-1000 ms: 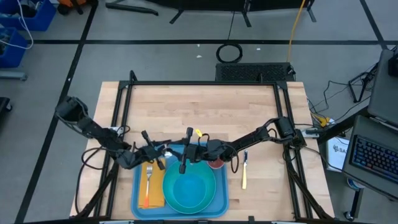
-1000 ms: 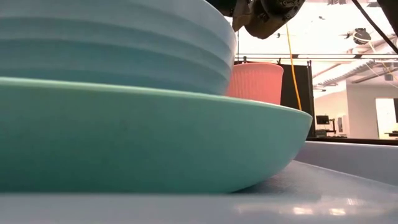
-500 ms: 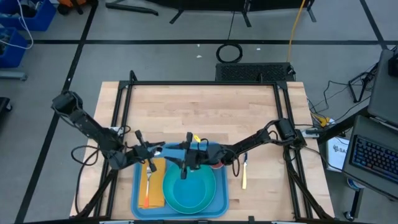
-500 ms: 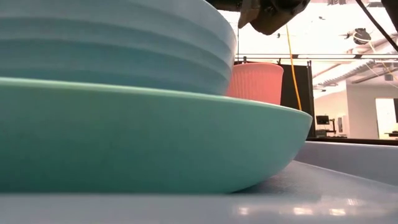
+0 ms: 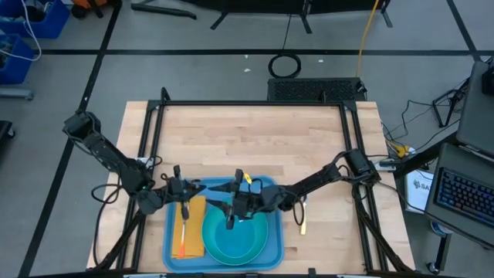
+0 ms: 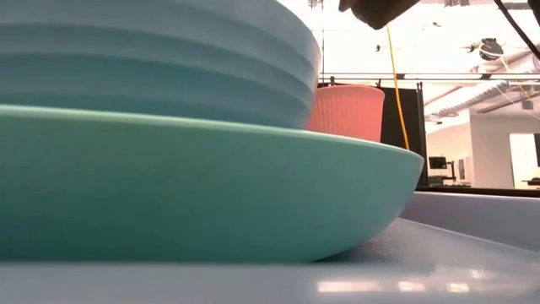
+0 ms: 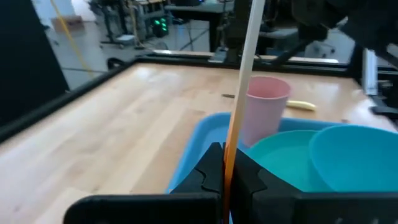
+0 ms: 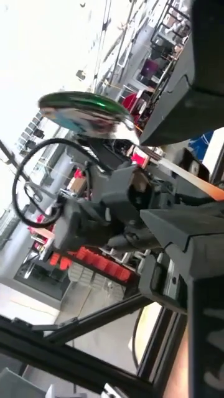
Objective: Set up tray
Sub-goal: Put the orange spoon to the right of the orange fork on the yellow table napkin
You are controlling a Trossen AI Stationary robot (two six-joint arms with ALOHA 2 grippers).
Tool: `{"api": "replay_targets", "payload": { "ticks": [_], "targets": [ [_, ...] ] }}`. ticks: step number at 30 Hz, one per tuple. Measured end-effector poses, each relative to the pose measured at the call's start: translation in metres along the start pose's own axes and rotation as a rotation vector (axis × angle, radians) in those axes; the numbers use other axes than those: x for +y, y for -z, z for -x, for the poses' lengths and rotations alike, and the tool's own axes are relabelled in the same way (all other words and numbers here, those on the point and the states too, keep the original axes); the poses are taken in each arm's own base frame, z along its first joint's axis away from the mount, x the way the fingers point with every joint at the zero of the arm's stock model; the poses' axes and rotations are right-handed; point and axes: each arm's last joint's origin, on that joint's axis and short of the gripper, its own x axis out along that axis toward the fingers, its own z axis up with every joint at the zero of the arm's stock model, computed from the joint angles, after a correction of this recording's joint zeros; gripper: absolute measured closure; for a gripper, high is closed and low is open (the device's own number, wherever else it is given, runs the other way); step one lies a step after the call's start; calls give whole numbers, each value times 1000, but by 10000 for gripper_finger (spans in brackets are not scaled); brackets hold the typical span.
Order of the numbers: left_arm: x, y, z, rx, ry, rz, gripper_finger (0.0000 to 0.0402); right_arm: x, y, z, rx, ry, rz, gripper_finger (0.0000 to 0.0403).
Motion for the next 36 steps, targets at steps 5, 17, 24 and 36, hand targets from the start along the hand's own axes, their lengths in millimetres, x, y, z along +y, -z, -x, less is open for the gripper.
{"api": "replay_targets", "payload": {
  "ticks": [5, 17, 24, 36],
  "targets": [
    [-1, 5, 1, 19, 19, 22, 401, -9, -13, 1, 5, 58, -15, 234],
    [-9, 16, 1, 69, 95, 44, 401, -30, -17, -5, -6, -40, -179, 224],
    [-11, 17, 0, 69, 106, 56, 401, -39, -12, -10, -24, -71, -215, 223],
    [-6, 16, -8, 98, 120, 79, 401, -52, -1, -16, -20, -111, -339, 229]
  ]
}}
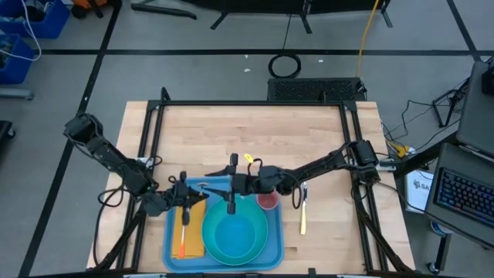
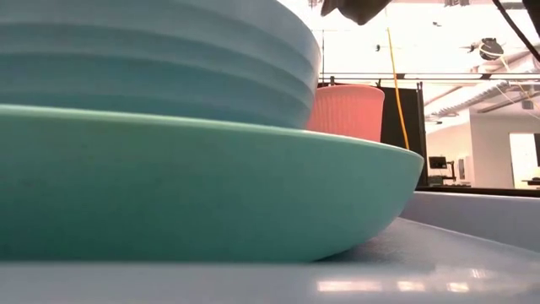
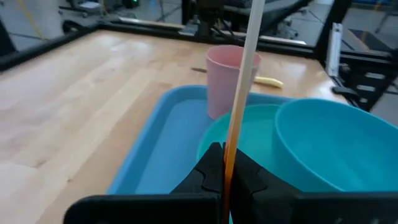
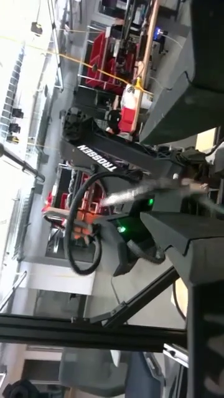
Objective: Set up tray
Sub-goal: Put the orange spoon to the right of the orange fork on the yellow table napkin
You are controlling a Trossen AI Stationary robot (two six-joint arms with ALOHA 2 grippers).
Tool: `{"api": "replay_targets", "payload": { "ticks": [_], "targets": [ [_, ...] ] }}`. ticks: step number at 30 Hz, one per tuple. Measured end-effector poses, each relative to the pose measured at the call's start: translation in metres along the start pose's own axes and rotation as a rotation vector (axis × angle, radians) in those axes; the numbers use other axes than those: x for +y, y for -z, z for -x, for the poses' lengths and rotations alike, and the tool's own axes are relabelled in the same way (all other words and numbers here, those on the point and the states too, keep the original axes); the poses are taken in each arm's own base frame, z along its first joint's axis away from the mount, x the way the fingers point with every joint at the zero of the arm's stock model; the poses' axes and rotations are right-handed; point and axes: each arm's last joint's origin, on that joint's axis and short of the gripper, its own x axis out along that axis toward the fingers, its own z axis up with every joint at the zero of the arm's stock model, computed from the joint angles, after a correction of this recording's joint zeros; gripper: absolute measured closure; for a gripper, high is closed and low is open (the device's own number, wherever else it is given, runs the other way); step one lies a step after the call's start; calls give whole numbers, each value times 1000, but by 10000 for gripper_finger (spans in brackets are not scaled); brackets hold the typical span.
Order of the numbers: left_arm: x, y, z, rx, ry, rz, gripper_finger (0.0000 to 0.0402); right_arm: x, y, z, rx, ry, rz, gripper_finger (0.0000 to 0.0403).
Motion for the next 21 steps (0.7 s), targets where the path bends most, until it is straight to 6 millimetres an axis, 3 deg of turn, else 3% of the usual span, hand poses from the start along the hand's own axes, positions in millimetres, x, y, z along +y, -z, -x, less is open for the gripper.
{"api": "replay_targets", "payload": {
  "ticks": [11, 15, 19, 21],
  "targets": [
    [3, 0, -4, 33, 30, 16, 401, -2, -3, -2, -26, -44, -32, 261],
    [3, 0, -4, 32, 26, 16, 401, -5, -4, -8, 24, -45, -43, 304],
    [3, 0, -4, 36, 34, 16, 401, -4, -4, -9, 47, -46, -16, 377],
    [2, 0, -4, 34, 38, 30, 400, -5, -4, -9, 49, -43, 11, 390]
  ]
}}
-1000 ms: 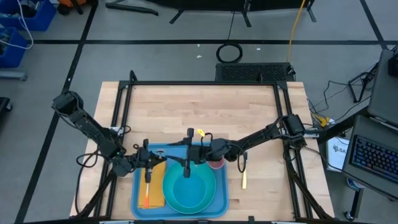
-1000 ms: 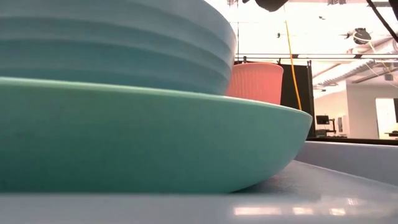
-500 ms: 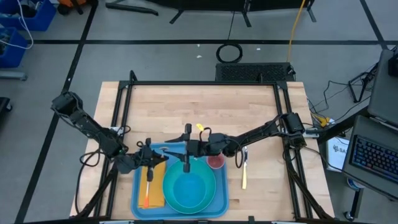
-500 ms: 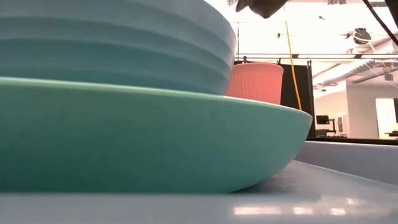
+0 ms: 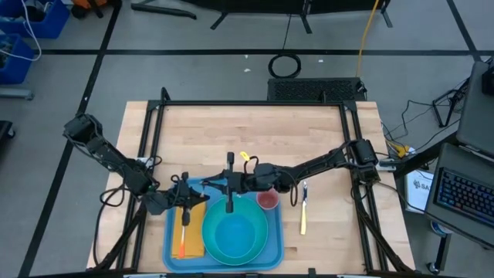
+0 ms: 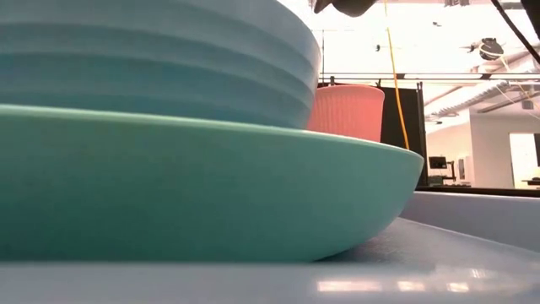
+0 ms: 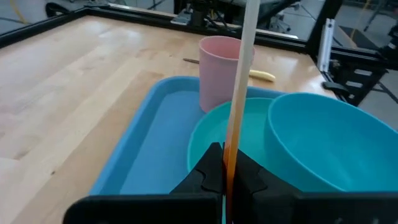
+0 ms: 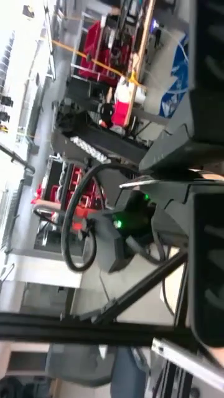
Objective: Set up tray
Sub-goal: Put the orange spoon to the right of the orange fork on the yellow table napkin
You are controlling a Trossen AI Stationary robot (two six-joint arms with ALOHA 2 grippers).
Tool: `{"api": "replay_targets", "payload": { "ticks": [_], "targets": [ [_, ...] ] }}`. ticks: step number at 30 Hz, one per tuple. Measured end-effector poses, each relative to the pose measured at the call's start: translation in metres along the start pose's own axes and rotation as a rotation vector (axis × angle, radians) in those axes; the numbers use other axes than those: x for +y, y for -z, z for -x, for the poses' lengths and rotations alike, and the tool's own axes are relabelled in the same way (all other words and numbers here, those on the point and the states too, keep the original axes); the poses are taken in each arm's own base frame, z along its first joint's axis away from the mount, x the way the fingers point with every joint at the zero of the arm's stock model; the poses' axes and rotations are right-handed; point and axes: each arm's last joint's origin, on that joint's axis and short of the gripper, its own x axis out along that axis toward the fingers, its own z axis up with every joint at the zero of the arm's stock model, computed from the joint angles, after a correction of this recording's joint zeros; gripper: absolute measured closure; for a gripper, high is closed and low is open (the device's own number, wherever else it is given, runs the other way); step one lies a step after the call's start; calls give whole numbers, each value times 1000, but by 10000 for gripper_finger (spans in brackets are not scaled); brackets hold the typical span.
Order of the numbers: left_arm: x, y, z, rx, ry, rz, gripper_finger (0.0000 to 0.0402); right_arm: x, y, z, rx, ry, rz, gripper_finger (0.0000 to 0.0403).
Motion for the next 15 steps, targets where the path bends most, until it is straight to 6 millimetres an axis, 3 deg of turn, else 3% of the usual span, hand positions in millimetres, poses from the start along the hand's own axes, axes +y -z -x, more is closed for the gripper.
{"api": "replay_targets", "payload": {
  "ticks": [15],
  "targets": [
    [1, 3, 0, 23, -5, -21, 373, 0, 3, 0, 46, 42, -9, 400]
  ]
}}
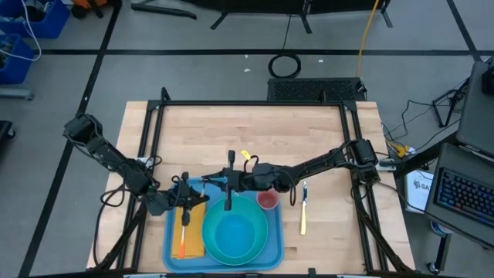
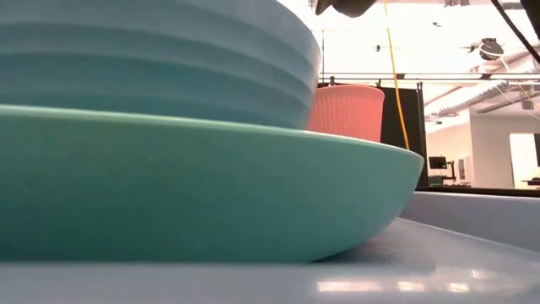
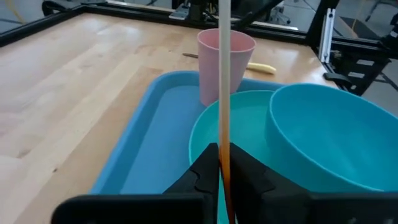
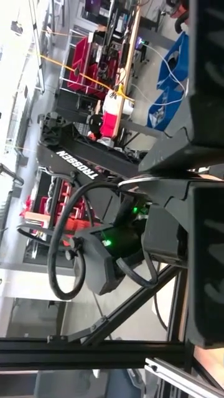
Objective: Set up tray
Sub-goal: Put the orange spoon to the right of the orange fork on the yellow table napkin
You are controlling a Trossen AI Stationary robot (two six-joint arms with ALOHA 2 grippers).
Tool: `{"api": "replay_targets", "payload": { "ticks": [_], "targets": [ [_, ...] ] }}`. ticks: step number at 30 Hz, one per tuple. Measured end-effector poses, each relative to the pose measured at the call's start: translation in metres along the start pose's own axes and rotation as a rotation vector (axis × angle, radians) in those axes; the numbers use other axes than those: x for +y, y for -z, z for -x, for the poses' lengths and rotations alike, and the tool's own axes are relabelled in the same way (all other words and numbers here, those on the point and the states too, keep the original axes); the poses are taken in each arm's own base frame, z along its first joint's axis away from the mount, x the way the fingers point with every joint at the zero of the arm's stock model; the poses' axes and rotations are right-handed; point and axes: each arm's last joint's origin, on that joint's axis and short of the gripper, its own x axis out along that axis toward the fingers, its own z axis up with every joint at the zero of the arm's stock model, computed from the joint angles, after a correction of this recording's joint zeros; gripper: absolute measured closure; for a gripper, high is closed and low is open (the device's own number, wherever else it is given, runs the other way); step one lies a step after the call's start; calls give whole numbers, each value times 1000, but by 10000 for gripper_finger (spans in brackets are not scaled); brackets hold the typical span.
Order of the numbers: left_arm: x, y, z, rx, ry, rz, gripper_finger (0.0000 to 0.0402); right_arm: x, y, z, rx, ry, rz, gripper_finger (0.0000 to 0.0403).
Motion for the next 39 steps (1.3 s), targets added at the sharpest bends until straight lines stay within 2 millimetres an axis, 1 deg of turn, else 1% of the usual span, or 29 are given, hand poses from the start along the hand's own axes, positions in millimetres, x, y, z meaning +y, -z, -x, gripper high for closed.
{"api": "replay_targets", "payload": {
  "ticks": [3, 6, 9, 15, 19, 22, 24, 29, 35, 37, 39],
  "targets": [
    [2, 2, 0, 11, -26, -20, 356, 0, 1, 0, 5, 1, 3, 400],
    [3, 3, 0, 20, -44, -29, 324, 0, 1, 0, 9, 2, 3, 400],
    [3, 4, 0, 19, -50, -31, 281, 0, 1, 0, 8, 1, 3, 400],
    [5, 4, 0, 12, -79, -11, 177, 1, 1, 0, 5, -1, 4, 401],
    [6, 4, 0, 0, -109, -24, 118, 1, 0, 0, -4, 20, 35, 401],
    [7, 5, 2, 25, -99, -123, 88, 3, -3, 1, -25, 21, 52, 402],
    [9, 5, 4, 40, -101, -169, 73, 5, -4, 1, -32, 19, 75, 402],
    [13, 0, 14, 34, -112, -189, 52, 6, -5, 2, -29, 60, 89, 402],
    [20, 4, 27, 109, -101, -197, 46, 13, -8, 5, -53, 63, 161, 402],
    [22, 6, 30, 130, -109, -207, 47, 14, -9, 5, -61, 62, 142, 402],
    [23, 5, 33, 108, -128, -212, 47, 14, -9, 5, -61, 55, 96, 402]
  ]
}}
